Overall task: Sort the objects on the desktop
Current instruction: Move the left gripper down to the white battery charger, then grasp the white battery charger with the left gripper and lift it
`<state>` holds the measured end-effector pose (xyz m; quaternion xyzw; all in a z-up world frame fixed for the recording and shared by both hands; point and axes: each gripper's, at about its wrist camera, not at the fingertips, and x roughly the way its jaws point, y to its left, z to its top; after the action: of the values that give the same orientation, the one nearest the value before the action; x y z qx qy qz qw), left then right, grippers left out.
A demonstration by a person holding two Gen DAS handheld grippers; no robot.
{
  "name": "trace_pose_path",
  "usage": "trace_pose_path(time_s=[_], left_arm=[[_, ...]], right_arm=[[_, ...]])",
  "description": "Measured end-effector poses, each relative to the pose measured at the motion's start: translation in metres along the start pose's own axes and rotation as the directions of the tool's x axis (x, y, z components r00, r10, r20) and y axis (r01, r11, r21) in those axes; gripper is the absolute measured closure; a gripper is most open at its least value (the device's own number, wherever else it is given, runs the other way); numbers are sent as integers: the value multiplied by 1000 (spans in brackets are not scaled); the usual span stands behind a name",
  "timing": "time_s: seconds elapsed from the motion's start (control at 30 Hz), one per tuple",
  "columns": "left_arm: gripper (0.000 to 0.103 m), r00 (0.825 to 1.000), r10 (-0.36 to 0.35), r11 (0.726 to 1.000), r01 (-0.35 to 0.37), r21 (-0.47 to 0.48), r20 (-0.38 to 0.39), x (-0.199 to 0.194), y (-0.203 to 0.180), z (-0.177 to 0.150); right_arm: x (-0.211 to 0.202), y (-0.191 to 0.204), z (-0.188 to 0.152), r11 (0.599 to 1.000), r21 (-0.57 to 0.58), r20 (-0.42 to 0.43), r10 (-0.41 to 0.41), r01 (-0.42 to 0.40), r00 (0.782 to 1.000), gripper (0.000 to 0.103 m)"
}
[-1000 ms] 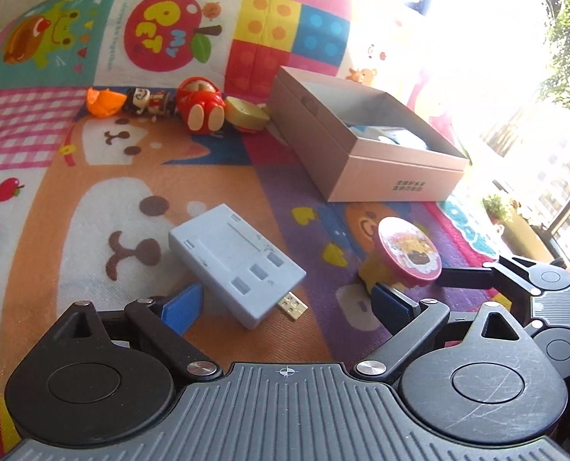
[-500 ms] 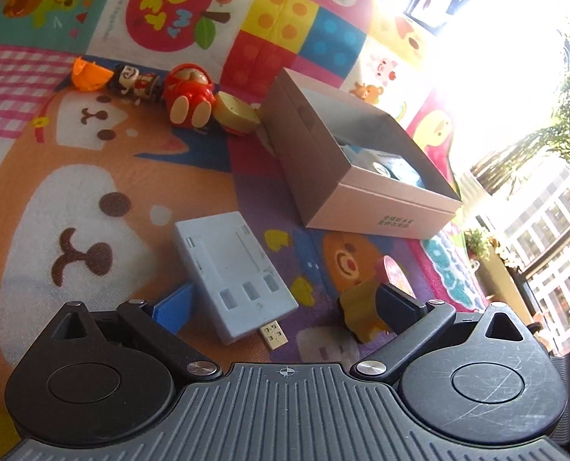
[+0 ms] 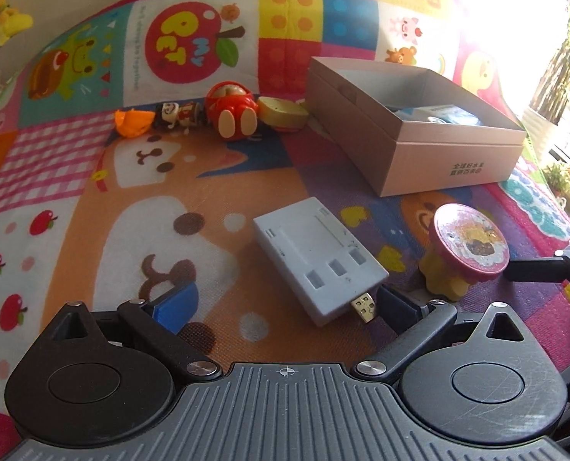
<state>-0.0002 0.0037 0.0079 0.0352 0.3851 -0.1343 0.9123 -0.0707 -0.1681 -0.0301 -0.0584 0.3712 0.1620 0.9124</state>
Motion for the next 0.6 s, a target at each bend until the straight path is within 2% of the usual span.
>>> trace_pose_path(time_s=[0.23, 0.33, 0.37, 0.43, 0.53, 0.57, 0.6], left_arm=[[0, 996, 92, 996, -92, 16, 14, -2, 13, -5], [0, 974, 221, 974, -223, 38, 55, -5, 25, -5], [0, 959, 275, 959, -279, 43, 68, -6, 32, -5], [0, 938, 339, 939, -343, 34, 77, -5, 44, -5], [0, 917, 394, 919, -392, -32, 67, -6, 67, -2], [0, 913, 403, 915, -401, -54, 65, -7, 71, -2], [0, 916, 395, 918, -390, -76, 63, -9, 74, -2]], right_arm=[[1, 1, 0, 1000, -8, -3, -7, 7, 1000, 0], [1, 2, 0, 1000, -9, -3, -7, 7, 1000, 0], [1, 2, 0, 1000, -9, -4, -7, 7, 1000, 0], [1, 2, 0, 1000, -8, -3, -7, 7, 1000, 0], [1, 2, 0, 1000, -9, -3, -7, 7, 1000, 0], [1, 2, 0, 1000, -8, -3, -7, 7, 1000, 0], [1, 2, 1, 1000, -8, -3, -6, 6, 1000, 0]])
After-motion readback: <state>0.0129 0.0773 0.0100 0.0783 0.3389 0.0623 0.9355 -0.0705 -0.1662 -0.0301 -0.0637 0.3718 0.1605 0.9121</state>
